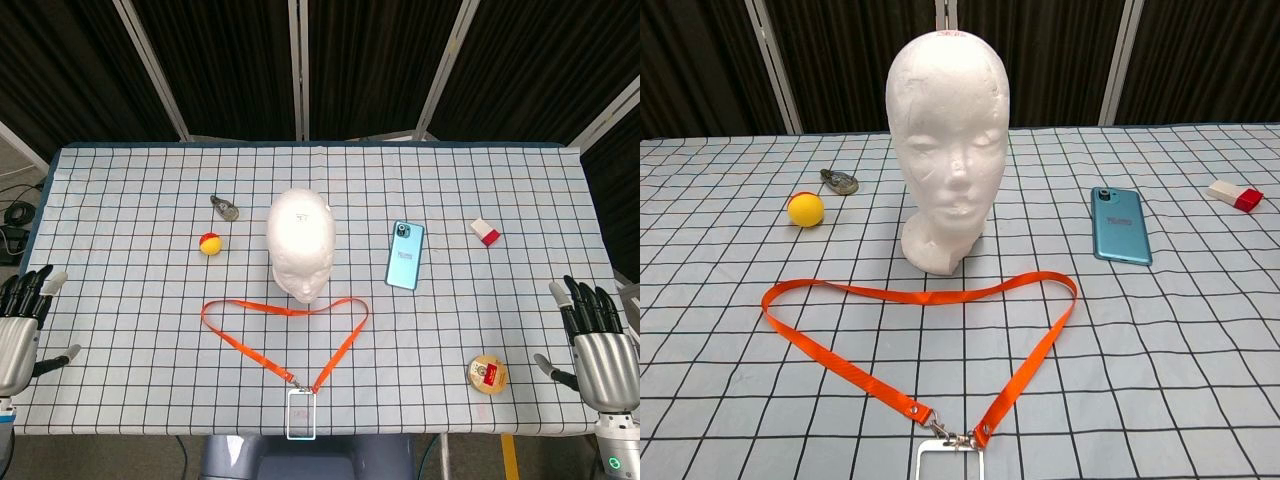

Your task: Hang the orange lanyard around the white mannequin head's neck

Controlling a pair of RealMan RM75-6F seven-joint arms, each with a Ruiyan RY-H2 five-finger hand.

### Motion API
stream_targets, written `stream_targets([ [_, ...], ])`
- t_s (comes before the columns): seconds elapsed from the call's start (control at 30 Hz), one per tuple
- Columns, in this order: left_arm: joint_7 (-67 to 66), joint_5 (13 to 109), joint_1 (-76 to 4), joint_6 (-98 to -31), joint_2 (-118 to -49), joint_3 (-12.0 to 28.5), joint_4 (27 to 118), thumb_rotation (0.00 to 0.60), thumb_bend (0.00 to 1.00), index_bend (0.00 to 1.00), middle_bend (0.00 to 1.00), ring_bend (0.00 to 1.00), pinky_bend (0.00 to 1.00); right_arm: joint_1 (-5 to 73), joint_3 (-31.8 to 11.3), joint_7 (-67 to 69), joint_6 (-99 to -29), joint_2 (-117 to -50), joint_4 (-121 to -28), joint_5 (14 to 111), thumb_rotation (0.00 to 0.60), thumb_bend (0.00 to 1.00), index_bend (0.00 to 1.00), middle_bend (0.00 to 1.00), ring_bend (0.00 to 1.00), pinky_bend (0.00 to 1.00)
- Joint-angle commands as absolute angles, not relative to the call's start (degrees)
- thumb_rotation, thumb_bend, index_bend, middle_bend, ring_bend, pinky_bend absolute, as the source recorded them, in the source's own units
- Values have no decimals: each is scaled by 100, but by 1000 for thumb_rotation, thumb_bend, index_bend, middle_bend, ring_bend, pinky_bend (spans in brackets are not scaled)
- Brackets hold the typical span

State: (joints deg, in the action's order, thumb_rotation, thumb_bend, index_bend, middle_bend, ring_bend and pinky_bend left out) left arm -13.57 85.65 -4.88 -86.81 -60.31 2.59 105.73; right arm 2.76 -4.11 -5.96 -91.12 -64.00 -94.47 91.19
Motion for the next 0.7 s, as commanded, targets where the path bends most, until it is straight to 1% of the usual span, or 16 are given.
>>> stream_targets([
  [0.03,-1357,8559,-489,-8679,-6030,263,10568,600,0,0,0,0,0,280,-407,-608,-9101,-6406,-9443,9120,600,0,0,0,0,0],
  [0.23,-1353,8494,-494,-8654,-6040,282,10541,600,0,0,0,0,0,313,-372,-626,-8995,-6434,-9428,9117,600,0,13,0,0,0],
  [0.33,-1339,8493,-519,-8632,-6028,303,10575,600,0,0,0,0,0,428,-298,-598,-8711,-6427,-9409,9138,600,0,32,0,0,0],
  [0.4,-1348,8500,-526,-8656,-6018,327,10573,600,0,0,0,0,0,577,-282,-567,-8370,-6446,-9382,9055,600,0,43,0,0,0],
  [0.47,-1351,8459,-528,-8646,-6018,340,10558,600,0,0,0,0,0,749,-295,-540,-8040,-6466,-9357,8982,600,0,83,0,0,0],
  [0.53,-1380,8342,-548,-8590,-6030,372,10535,600,0,0,0,0,0,1062,-366,-528,-7532,-6525,-9322,8881,600,0,142,0,0,0],
  [0.6,-1484,8271,-572,-8578,-6069,412,10504,600,0,0,0,0,0,1329,-431,-547,-7115,-6577,-9296,8796,600,3,181,0,0,0],
  [0.63,-1540,8242,-583,-8571,-6096,425,10488,600,0,0,0,0,0,1469,-468,-560,-6905,-6614,-9293,8750,600,16,202,0,0,0],
  [0.7,-1636,8161,-610,-8523,-6163,441,10465,600,0,0,0,0,0,1825,-593,-548,-6397,-6778,-9296,8593,600,100,295,0,0,0],
])
